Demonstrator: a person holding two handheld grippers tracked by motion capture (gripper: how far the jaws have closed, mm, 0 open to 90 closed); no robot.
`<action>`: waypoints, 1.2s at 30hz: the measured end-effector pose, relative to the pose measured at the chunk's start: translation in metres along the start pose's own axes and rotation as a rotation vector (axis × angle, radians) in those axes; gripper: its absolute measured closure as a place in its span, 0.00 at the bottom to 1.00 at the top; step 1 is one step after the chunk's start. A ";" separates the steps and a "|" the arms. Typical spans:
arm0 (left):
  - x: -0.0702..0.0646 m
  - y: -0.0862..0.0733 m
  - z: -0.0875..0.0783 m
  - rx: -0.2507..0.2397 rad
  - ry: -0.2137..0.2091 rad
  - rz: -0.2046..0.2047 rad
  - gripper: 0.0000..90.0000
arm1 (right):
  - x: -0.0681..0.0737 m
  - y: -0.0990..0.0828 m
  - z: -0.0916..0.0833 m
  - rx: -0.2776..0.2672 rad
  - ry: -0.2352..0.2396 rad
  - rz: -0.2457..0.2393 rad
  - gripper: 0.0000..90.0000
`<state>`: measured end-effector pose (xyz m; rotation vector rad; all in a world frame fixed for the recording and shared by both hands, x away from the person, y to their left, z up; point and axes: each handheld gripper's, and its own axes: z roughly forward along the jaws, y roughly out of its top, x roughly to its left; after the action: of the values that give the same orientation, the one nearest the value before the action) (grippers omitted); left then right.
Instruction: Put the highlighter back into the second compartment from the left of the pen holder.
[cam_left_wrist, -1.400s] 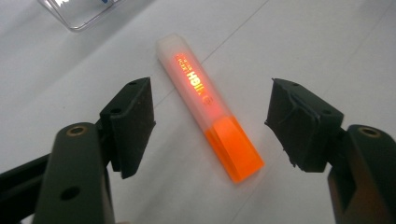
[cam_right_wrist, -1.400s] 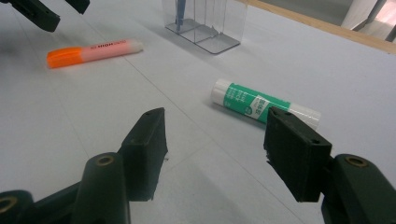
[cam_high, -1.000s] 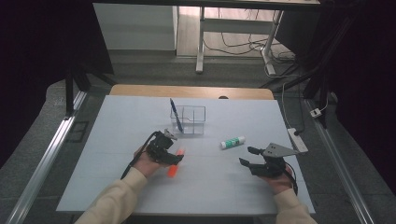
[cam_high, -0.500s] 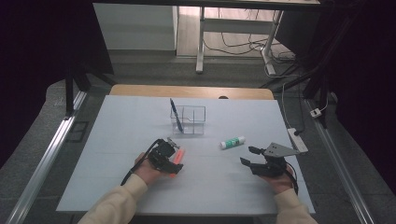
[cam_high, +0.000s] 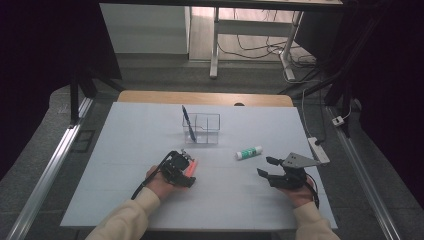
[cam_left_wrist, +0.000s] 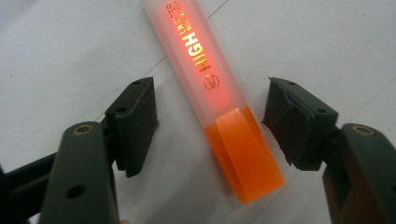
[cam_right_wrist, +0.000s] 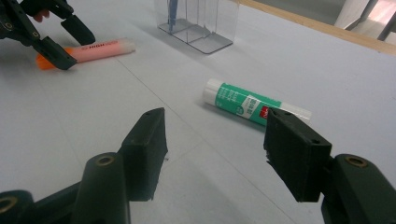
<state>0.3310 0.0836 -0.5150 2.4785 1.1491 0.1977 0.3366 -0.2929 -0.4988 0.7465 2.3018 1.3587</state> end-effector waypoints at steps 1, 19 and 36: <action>-0.001 0.000 0.000 0.000 0.002 -0.004 0.43 | 0.000 0.000 0.000 -0.001 -0.001 0.000 0.44; 0.010 -0.005 -0.005 -0.012 -0.017 0.025 0.74 | 0.001 0.001 -0.001 -0.010 -0.014 -0.002 0.44; 0.028 -0.004 -0.032 -0.159 -0.147 0.101 0.74 | 0.001 0.004 -0.003 -0.023 -0.014 -0.011 0.44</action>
<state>0.3366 0.1167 -0.4887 2.3695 0.9128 0.1274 0.3350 -0.2926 -0.4942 0.7323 2.2722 1.3689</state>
